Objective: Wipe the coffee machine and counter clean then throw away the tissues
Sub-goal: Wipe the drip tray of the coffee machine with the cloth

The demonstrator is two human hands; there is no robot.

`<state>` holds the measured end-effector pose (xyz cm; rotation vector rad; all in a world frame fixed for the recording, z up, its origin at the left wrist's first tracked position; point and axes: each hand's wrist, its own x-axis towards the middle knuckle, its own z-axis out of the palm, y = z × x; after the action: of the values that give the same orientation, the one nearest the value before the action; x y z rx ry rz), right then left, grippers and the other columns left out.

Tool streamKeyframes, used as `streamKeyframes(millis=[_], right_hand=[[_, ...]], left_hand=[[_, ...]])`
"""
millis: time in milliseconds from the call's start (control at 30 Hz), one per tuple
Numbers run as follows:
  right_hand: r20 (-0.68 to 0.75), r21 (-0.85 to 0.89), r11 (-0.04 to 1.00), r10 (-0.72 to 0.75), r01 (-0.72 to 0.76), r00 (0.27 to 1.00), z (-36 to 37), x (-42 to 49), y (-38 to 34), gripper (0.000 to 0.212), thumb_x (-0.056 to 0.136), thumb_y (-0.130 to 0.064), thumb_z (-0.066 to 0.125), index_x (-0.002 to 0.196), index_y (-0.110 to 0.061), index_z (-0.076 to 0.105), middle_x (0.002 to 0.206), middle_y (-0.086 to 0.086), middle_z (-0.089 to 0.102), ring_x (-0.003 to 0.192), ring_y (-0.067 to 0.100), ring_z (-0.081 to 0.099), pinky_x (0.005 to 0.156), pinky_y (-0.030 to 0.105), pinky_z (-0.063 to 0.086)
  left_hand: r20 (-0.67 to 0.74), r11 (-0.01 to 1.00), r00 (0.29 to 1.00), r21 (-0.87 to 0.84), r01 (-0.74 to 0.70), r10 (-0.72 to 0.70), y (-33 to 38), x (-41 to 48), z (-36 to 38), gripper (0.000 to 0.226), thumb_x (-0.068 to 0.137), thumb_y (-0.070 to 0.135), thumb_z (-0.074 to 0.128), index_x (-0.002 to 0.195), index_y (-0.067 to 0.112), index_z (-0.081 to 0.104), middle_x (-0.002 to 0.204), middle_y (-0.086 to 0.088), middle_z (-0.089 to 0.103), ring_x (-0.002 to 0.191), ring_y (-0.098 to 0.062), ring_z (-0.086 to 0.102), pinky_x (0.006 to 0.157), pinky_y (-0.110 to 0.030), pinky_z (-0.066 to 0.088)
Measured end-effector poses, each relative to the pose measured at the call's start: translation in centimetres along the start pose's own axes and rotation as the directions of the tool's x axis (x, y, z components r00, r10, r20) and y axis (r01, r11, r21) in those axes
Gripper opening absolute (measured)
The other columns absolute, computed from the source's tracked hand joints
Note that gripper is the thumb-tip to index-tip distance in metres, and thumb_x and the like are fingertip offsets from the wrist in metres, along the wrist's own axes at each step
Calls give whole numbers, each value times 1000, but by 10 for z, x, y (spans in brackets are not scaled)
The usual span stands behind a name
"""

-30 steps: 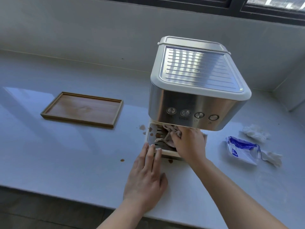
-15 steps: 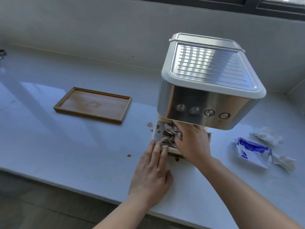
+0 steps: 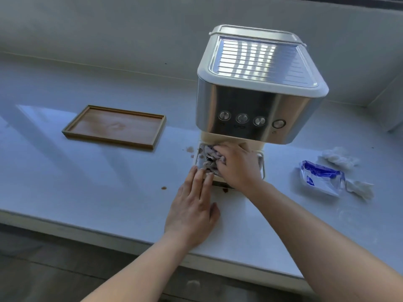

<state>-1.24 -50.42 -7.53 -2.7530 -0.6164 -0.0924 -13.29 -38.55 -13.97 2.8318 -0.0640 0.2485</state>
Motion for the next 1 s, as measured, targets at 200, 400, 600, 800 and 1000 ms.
streamKeyframes(millis=[200,400,600,800,1000], right_hand=[[-11,-59,988,-142,141,990,-3,-31,31,42,89,-35,56,131,-32,59,138,-12,55,124,24,47,98,42,45],[62,-143,982,-118,126,991,-1,-36,26,59,91,-69,25,143,-46,41,152,-13,37,138,22,32,109,46,37],[-80,-188,973,-149,131,986,1,-23,38,41,93,-39,55,129,-22,61,132,1,58,120,31,49,92,46,49],[-119,-92,994,47,-58,992,22,8,-15,26,91,-35,47,105,-20,64,115,2,60,107,32,50,91,44,42],[12,76,969,-238,236,971,-2,11,4,21,84,-12,57,96,-12,74,102,3,70,95,25,60,78,38,50]], left_hand=[[-34,999,999,-33,-20,19,0,0,0,70,92,34,46,153,15,17,162,-8,16,152,-24,0,122,-41,20],[-39,999,999,-43,-14,13,0,-1,-1,70,92,32,47,153,15,17,163,-7,14,152,-22,-2,121,-37,15],[-45,999,999,-40,-20,18,0,0,1,70,93,33,43,153,19,10,164,-5,8,152,-19,-7,119,-34,7],[-51,998,998,-59,-38,35,0,1,-1,71,93,29,44,154,14,12,164,-7,9,152,-21,-8,122,-34,8],[-90,996,995,-79,-43,35,0,-2,-2,71,88,20,49,153,11,22,163,-9,17,153,-22,2,122,-35,16]])
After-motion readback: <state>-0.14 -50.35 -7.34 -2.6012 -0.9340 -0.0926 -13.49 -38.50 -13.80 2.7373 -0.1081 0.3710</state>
